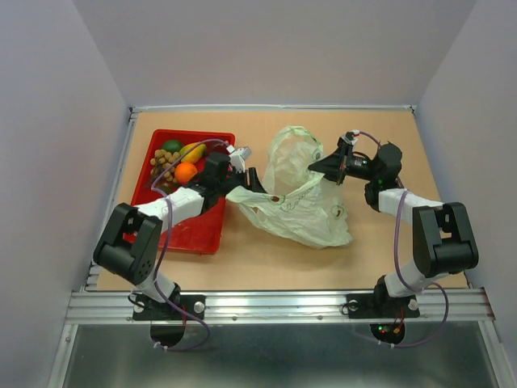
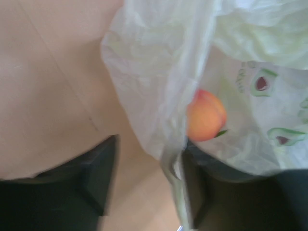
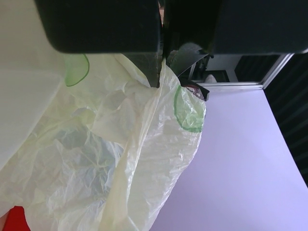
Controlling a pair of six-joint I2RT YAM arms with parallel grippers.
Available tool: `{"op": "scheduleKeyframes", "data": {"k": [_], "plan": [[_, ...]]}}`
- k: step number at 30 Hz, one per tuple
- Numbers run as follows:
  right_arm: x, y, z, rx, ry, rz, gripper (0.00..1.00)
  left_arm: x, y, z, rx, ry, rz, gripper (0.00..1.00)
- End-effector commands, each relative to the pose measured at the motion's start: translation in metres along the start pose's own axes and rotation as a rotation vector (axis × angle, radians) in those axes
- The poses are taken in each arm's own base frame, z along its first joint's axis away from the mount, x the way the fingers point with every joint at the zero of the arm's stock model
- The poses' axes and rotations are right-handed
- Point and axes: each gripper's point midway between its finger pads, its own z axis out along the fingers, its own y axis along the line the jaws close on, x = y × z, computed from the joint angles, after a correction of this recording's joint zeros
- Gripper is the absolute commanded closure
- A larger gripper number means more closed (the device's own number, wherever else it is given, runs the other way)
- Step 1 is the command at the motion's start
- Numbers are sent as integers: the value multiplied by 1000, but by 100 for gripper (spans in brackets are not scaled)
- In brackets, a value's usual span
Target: Place the fake fruits into the plastic bag and tie a complex knot
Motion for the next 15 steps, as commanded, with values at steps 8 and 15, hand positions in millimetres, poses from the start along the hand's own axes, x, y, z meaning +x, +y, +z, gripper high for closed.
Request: {"op": "scheduleKeyframes", "data": {"k": [8,15], "plan": [[4,6,-16,18,64,-307,99,-86,-86,-86,94,-144,266,100],[-62,-49,-52,600,-165,-389,100,-46,-85,-90,57,-38,212,100]]}}
